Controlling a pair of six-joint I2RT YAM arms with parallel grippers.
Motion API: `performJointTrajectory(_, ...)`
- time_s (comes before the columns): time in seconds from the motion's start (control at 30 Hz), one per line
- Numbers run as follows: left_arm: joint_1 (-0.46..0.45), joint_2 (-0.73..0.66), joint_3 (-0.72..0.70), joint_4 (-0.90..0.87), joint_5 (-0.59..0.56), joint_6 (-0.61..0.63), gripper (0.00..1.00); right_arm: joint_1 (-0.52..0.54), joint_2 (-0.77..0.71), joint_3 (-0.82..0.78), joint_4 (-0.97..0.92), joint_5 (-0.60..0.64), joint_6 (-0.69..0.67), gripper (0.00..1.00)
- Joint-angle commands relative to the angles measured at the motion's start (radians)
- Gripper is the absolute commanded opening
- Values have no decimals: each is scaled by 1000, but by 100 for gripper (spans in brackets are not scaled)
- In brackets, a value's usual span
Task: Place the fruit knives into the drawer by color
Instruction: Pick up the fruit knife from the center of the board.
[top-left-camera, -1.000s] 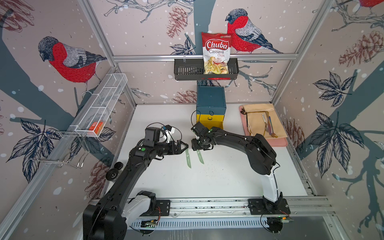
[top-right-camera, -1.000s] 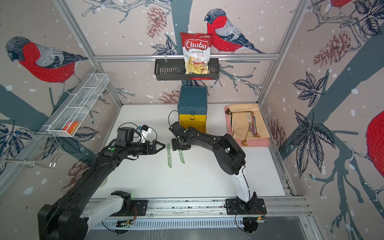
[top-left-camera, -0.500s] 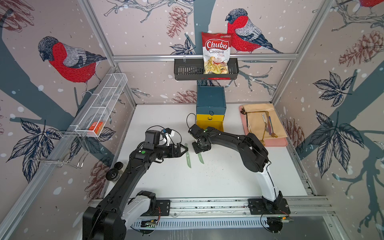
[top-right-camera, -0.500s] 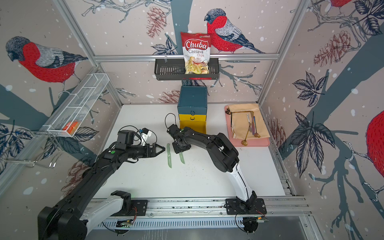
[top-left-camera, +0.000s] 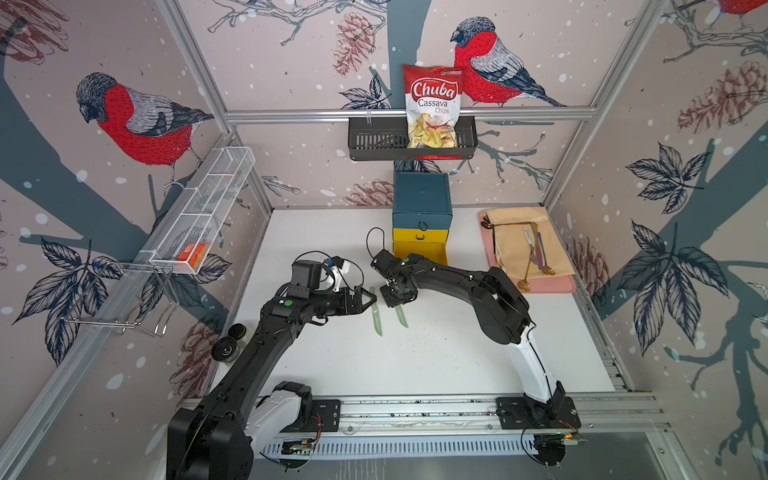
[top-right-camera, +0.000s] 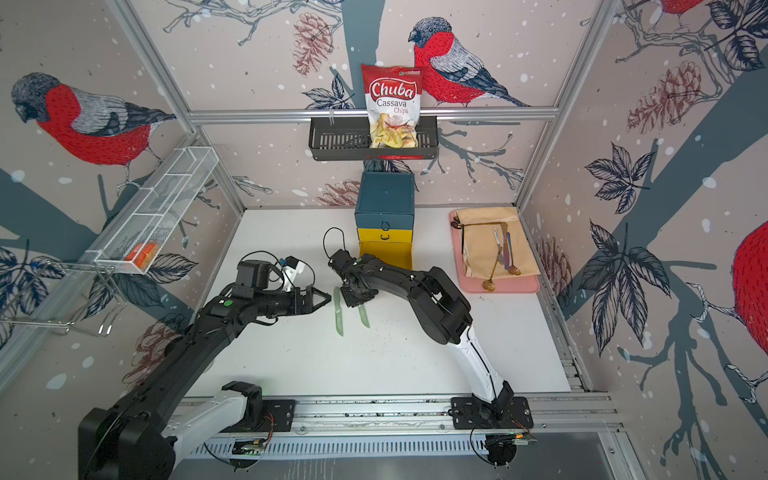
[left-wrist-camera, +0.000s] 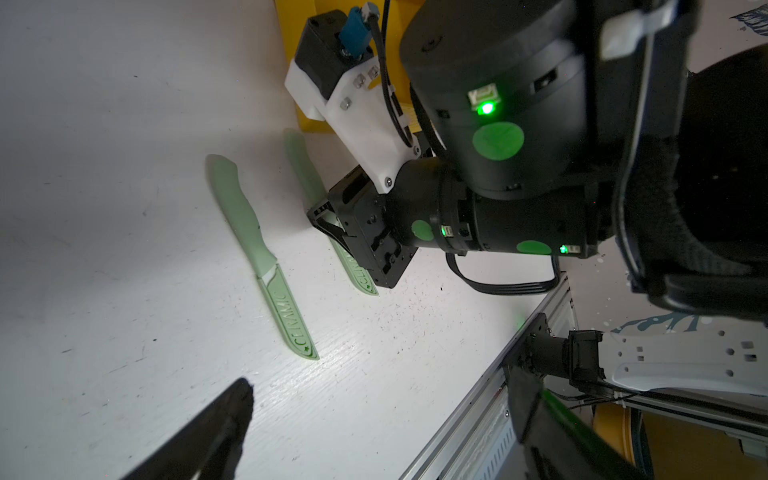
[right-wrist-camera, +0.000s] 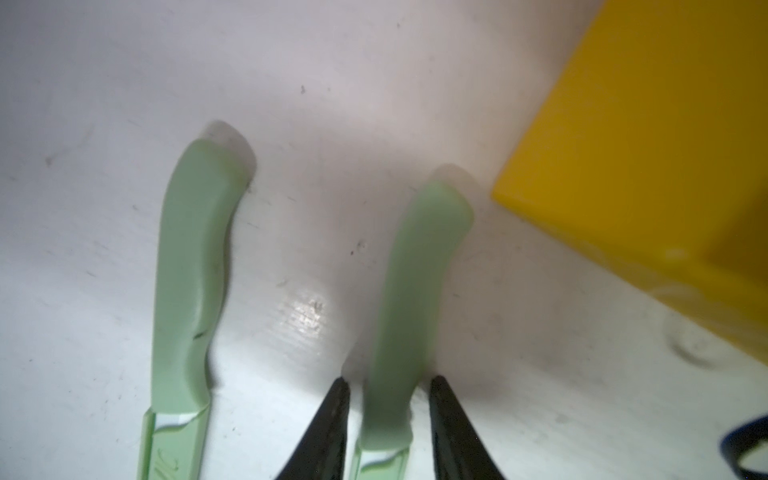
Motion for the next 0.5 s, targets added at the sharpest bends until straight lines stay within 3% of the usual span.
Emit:
performJointTrajectory(0.0,4,3,-4,28,15,3,97,11,16,-13,-74,-27,-10,31)
performJointTrajectory(0.17,3,5,-4,28,18,3,97,12,21,-24,-78,-27,-15,25)
performJointTrajectory(0.47,4,5,-2,26,17,3,97,-3,33,-26,-87,-37,-21,0)
